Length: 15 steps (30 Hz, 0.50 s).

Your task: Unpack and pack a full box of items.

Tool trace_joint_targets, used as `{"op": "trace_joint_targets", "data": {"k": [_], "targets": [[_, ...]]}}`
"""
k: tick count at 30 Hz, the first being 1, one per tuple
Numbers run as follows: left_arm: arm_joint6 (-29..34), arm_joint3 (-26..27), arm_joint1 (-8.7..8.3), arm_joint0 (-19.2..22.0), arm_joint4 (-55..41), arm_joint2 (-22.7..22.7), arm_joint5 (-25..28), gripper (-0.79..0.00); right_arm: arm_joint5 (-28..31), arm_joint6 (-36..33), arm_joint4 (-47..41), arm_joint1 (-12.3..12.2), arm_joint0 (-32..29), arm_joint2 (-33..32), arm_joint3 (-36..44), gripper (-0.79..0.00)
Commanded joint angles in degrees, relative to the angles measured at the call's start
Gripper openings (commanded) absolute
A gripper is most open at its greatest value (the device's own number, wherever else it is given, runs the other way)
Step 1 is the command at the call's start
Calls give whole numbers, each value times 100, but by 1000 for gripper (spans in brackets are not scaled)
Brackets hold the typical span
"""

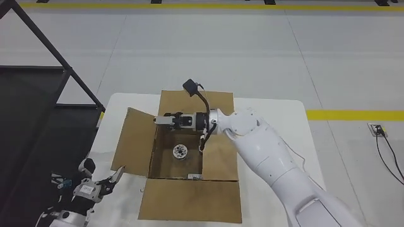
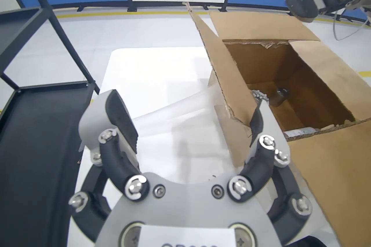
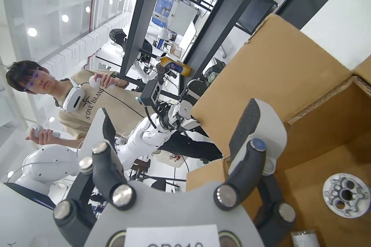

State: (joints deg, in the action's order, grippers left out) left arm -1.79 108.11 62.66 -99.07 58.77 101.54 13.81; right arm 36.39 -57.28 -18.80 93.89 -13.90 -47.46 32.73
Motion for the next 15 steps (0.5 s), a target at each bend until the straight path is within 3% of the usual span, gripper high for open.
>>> {"op": "trace_joint_targets", "data": {"k": [1, 15], "targets": [[84, -101, 0, 0, 1, 29, 12, 0, 35, 11, 12, -59, -43, -107, 15, 0], [581, -773, 5, 289, 98, -15, 50, 0, -84, 44, 250, -471, -546, -758, 688, 0]]}}
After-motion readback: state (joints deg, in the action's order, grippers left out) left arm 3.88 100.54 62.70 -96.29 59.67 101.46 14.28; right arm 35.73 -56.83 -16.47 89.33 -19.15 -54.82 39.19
